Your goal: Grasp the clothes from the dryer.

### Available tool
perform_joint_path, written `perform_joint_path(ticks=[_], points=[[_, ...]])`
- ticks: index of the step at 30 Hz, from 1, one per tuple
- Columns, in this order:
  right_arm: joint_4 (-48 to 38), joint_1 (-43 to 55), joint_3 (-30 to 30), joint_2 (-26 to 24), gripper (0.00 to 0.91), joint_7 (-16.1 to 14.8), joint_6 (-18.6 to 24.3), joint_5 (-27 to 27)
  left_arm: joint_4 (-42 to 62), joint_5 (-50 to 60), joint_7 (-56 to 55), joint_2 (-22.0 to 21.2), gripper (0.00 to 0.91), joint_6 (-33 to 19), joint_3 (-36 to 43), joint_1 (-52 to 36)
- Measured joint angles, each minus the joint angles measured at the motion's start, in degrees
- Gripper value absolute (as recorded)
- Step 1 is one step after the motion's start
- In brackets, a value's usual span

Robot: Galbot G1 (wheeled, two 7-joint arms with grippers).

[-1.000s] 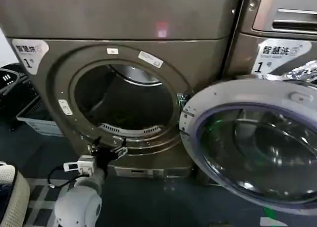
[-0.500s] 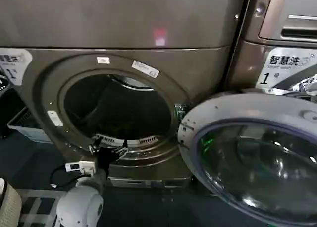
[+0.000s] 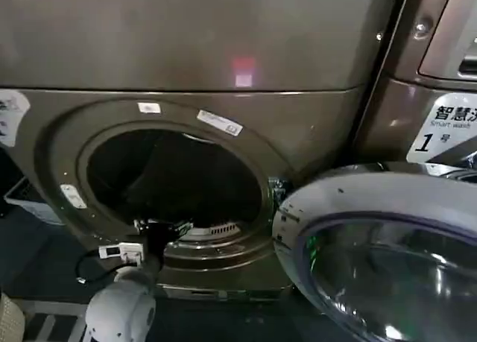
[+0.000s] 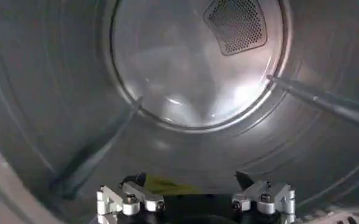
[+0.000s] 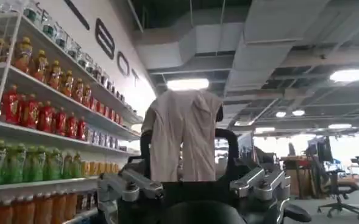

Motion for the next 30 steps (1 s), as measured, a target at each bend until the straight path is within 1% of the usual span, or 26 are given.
perform_joint_path(ticks=[11, 20, 23, 25, 30], points=[[-0.3, 0.0, -0.2, -0.2, 0.907, 0.0, 0.8, -0.2, 4.2, 1.6, 1.5, -0.3, 0.907, 0.0, -1.0, -3.4], [0.1, 0.4, -0.9, 0.0, 0.907, -0.3, 1.0, -0.2, 14.4, 6.8, 6.5, 1.1, 0.907, 0.0, -2.1, -12.9], [0.0, 0.4, -1.1, 0.0, 0.907, -0.3, 1.1, -0.2, 18.0, 11.7, 10.7, 1.3, 0.907, 0.0, -2.2, -16.4], [0.0, 0.5, -1.4, 0.0, 0.907, -0.3, 1.2, -0.3, 20.2, 17.0, 15.5, 1.5, 0.907, 0.0, -2.5, -18.0], [0.6, 1.0, -2.1, 0.3, 0.907, -0.4, 1.2, -0.3, 24.6, 36.2, 33.4, 2.0, 0.907, 0.0, -2.8, -22.6]])
